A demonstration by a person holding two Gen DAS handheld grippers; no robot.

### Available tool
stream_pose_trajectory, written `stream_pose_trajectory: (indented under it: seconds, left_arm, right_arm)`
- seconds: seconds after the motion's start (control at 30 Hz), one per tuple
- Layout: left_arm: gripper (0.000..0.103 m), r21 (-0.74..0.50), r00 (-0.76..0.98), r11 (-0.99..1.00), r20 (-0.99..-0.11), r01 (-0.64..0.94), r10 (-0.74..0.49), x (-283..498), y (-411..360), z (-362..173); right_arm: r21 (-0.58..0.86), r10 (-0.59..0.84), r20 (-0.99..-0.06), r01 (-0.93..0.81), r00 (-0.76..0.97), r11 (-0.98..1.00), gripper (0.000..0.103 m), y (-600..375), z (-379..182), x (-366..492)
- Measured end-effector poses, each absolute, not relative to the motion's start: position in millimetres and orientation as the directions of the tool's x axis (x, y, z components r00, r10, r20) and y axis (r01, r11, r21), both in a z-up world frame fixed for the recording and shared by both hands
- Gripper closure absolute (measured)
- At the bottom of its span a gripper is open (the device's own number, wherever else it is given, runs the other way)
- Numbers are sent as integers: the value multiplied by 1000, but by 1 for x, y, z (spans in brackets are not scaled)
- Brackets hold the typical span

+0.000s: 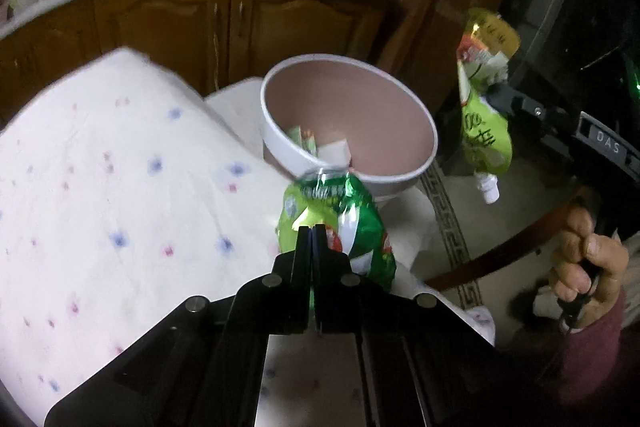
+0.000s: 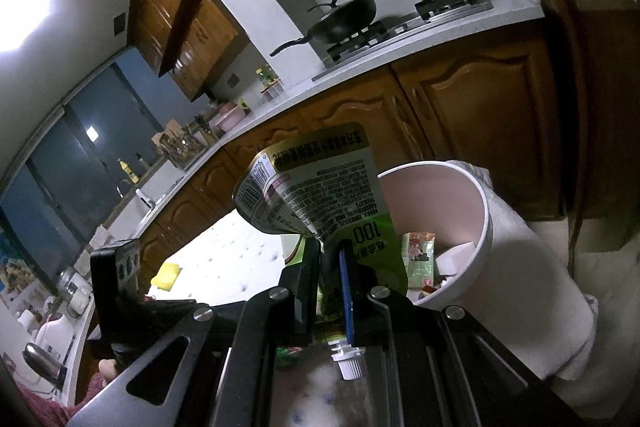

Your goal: Collect trash

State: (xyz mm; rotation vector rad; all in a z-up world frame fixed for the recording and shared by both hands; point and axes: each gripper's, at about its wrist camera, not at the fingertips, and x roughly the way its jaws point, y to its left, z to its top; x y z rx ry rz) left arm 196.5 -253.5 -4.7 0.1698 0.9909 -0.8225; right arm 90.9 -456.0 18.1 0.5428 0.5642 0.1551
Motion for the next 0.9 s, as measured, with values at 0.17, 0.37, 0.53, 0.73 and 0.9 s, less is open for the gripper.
stream_pose_trajectory:
  seconds: [0.17,0.37,0.53,0.73,0.9]
  left_arm:
    - [35,-253,293,705,-779,662,-554,190,-251,2]
    - [14,-174,327,728,-808,663,-491,179,-280,-3]
    - [14,-157,311,732,-831,663,-460,179,-298,-20]
    - [46,-173,291,712,-828,681,-479,185,-303,-26]
    - [69,-187,298,692,-802,697,-517,183,-297,-15]
  right_arm:
    - [531,286,-468,8,836,847,94,-457,16,88]
    - [535,275,-468,22,840,845,93,-463,16,84]
    - [537,268,-472,32,840,843,93,-466,14,81]
    - [541,263,-474,43,840,840,93,-470,11,79]
    - [544,266,-475,42,839,838,93,-469,10,78]
